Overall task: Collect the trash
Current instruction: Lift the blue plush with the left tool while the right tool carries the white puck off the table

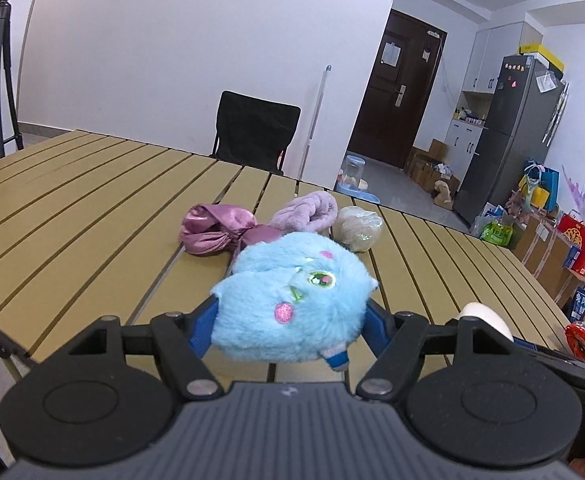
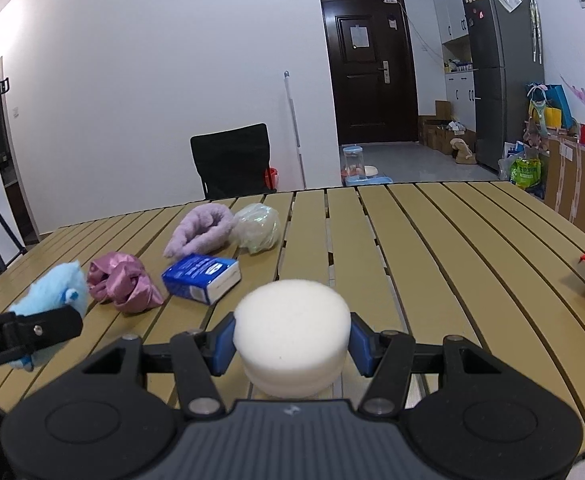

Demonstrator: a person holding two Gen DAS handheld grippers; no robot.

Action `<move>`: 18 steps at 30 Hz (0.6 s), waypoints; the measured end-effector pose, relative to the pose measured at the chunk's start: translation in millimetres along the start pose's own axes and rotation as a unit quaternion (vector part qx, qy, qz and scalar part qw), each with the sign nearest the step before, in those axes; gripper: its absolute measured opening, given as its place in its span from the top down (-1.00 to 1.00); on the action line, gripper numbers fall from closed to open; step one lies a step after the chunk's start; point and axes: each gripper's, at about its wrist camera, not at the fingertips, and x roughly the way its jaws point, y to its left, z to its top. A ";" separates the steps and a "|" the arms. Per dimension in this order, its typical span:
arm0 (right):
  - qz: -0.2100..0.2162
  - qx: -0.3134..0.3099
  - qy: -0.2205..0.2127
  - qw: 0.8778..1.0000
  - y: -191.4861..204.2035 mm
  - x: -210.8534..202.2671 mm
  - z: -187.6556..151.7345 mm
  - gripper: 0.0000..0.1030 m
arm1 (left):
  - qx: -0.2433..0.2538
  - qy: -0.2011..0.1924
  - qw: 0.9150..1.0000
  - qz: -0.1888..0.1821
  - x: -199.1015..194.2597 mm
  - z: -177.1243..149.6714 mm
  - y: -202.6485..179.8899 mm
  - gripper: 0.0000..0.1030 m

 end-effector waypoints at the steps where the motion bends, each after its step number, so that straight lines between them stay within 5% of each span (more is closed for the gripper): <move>1: 0.000 0.000 0.000 1.000 0.1 -3.6 -2.4 -0.08 | 0.000 -0.002 1.000 -0.001 -3.3 -1.1 2.0 -0.39; 18: 0.003 0.006 0.008 1.000 1.8 -68.7 -55.6 -0.08 | -0.006 0.007 1.000 -0.001 -63.7 -42.0 42.0 -0.39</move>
